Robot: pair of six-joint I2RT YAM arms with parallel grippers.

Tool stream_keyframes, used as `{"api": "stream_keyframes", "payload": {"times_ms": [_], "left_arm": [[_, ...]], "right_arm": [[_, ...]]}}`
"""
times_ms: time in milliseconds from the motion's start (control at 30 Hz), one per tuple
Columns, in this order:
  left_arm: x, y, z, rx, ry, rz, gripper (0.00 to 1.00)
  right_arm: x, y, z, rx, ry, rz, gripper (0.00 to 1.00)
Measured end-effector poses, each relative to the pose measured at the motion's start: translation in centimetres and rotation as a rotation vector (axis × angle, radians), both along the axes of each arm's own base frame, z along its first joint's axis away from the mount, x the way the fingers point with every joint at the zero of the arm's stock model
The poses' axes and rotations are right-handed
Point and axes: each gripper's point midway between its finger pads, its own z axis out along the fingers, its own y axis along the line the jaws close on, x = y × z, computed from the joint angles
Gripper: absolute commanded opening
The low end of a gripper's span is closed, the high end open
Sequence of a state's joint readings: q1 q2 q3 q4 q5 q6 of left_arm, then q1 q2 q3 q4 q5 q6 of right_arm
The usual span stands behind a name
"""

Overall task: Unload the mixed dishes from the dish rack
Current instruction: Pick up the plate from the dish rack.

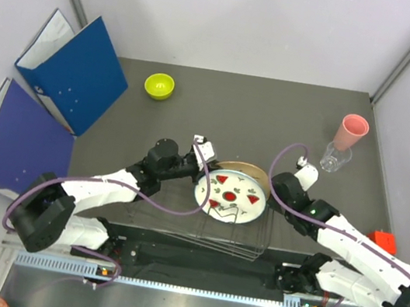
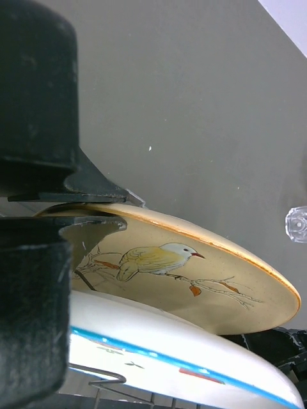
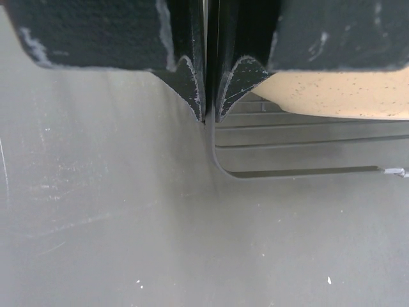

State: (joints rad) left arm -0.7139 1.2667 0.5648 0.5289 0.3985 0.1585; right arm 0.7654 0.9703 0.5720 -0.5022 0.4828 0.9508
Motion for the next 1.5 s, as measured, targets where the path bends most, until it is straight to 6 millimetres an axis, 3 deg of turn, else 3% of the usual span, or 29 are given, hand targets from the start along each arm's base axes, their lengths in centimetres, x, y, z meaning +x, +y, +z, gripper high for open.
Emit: {"api": "stream_keyframes", "payload": {"times_ms": [833, 1033, 1133, 1167, 1267, 1500], "left_arm": [[-2.1, 1.5, 0.8, 0.006, -0.03, 0.021, 0.0], [-2.1, 1.5, 0.8, 0.007, -0.029, 0.024, 0.0], [-2.1, 1.5, 0.8, 0.007, -0.03, 0.024, 0.0], [-2.1, 1.5, 0.8, 0.007, -0.03, 0.023, 0.0], [-1.7, 1.8, 0.6, 0.015, -0.024, 0.045, 0.0], [-1.8, 1.8, 0.6, 0.016, -0.023, 0.044, 0.0]], "right_arm": [[-0.2, 0.3, 0.8, 0.14, -0.099, -0.012, 0.02], [-0.2, 0.3, 0.8, 0.14, -0.099, -0.008, 0.18], [-0.1, 0.5, 1.0, 0.156, -0.104, -0.009, 0.32], [-0.1, 0.6, 1.1, 0.16, -0.105, -0.009, 0.41], [0.2, 0.5, 1.2, 0.158, -0.125, -0.014, 0.5], [0.3, -0.4, 0.3, 0.118, -0.124, -0.034, 0.53]]}}
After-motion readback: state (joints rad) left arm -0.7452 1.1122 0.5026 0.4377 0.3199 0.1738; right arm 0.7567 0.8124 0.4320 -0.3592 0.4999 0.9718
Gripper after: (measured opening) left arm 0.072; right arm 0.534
